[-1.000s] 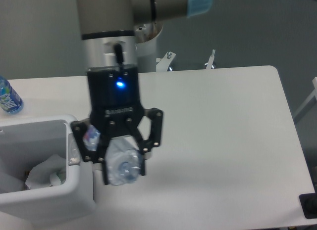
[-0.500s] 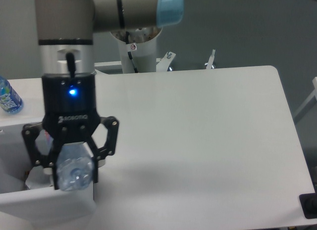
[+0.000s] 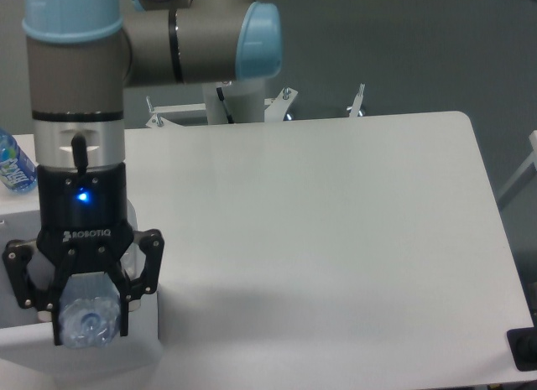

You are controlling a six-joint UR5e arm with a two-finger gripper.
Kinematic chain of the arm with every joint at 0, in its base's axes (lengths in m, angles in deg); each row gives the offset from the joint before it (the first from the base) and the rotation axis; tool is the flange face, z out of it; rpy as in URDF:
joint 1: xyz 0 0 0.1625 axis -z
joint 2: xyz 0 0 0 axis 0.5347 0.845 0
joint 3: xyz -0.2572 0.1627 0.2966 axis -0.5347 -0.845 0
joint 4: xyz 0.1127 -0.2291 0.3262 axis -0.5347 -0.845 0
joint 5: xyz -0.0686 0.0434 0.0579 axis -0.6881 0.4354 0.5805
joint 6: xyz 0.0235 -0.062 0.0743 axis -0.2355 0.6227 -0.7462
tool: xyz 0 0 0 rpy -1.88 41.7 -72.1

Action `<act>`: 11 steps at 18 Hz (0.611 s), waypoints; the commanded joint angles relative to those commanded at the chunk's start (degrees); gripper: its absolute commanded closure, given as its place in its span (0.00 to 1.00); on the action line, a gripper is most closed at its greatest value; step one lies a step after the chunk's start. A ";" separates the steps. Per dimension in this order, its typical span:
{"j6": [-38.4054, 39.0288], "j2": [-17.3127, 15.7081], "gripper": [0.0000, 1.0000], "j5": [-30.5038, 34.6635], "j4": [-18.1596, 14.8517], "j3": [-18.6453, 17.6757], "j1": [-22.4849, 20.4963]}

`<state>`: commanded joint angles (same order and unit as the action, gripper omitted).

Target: Place the trash in the trash can

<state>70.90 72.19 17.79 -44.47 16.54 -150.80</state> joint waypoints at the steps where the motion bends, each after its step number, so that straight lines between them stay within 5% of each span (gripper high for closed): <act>1: -1.15 0.09 0.00 0.00 0.00 -0.27 0.09; 7: -3.97 -0.88 0.00 0.44 -0.17 -0.53 -0.43; 11: -9.75 -4.12 0.00 3.50 -0.61 -1.32 -4.56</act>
<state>61.15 68.07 21.30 -45.08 15.22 -155.36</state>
